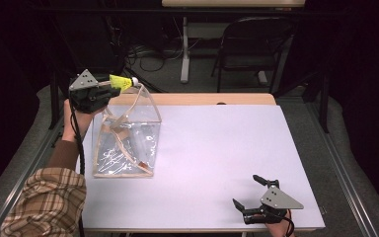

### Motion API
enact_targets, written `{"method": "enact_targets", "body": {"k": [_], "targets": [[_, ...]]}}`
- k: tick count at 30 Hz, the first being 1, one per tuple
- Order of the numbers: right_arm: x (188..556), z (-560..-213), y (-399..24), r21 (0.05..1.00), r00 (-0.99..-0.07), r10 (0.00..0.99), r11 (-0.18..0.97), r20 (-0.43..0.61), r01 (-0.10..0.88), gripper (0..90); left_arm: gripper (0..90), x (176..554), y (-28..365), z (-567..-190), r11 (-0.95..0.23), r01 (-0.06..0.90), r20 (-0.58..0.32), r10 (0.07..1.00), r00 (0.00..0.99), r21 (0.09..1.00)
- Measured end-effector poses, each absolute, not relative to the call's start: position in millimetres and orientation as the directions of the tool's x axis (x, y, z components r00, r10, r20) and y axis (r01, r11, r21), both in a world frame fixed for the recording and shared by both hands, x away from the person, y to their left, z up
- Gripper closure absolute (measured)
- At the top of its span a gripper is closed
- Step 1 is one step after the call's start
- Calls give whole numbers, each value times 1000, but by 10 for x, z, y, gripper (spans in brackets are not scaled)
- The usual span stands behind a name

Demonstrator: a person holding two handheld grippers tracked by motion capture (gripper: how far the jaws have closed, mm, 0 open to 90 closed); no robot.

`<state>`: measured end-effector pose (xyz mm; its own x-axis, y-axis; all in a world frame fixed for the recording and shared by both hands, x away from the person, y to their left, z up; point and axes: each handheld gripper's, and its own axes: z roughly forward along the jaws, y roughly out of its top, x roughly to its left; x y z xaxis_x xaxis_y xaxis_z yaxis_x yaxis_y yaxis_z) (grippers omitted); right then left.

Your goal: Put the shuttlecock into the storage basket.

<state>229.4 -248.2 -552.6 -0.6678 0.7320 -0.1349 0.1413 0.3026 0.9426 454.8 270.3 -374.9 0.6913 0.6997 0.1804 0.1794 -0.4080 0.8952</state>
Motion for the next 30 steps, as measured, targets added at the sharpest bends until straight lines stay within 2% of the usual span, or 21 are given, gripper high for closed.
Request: {"method": "enact_targets", "body": {"k": [30], "targets": [[2291, -5523, -2479, 942, -666, 733, 304, -137, 140, 6, 895, 4610, 2732, -3956, -446, 244, 166, 700, 695, 861]]}}
